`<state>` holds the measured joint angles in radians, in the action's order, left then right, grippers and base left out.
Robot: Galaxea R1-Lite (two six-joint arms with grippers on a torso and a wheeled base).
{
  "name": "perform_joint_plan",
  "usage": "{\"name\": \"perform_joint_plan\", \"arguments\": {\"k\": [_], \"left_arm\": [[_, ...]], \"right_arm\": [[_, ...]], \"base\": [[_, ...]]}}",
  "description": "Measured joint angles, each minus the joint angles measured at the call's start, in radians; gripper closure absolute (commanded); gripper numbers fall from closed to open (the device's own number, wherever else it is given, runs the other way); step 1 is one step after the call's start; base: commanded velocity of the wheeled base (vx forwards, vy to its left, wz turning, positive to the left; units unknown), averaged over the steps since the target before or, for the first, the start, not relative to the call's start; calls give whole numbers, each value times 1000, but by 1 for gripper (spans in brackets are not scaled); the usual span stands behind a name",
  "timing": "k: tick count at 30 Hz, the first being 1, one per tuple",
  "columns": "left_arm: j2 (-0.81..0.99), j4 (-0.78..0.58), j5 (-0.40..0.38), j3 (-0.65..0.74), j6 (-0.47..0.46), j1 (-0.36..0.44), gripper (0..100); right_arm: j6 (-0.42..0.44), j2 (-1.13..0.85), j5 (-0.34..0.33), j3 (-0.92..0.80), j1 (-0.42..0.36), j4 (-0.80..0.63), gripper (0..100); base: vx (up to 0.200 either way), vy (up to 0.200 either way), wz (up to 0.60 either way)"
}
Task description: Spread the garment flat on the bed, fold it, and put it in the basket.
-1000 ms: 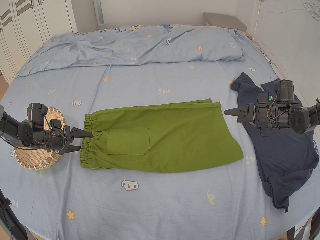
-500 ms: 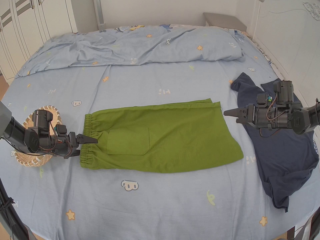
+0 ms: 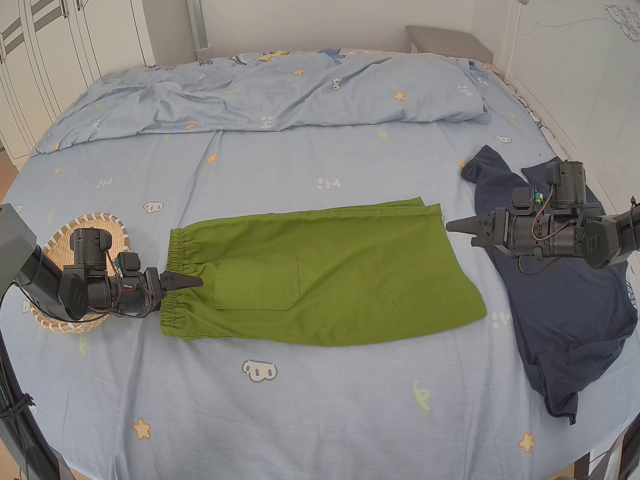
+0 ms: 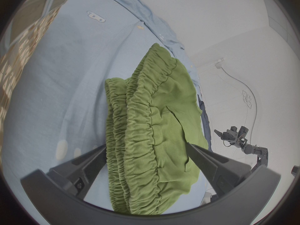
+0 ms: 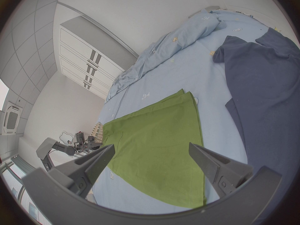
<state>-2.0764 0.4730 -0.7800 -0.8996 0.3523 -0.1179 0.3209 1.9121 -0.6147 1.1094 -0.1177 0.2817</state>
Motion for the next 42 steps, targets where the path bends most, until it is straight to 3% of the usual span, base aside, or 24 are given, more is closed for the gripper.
{"name": "perform_joint_plan", "arguments": {"k": [10, 18, 27, 42], "left_arm": [[-11, 66, -9, -5, 134, 3, 100], [8, 95, -123, 3, 230, -21, 100], [58, 88, -158, 11, 243, -96, 100], [67, 94, -155, 19, 232, -88, 100]], "right_arm": [[0, 3, -16, 7, 2, -4, 0], [-3, 59, -20, 18, -13, -11, 0], [-9, 151, -12, 51, -14, -18, 0], [-20, 241, -13, 90, -12, -50, 0]], "base": [[0, 0, 0], [0, 0, 0], [0, 0, 0], [0, 0, 0]]}}
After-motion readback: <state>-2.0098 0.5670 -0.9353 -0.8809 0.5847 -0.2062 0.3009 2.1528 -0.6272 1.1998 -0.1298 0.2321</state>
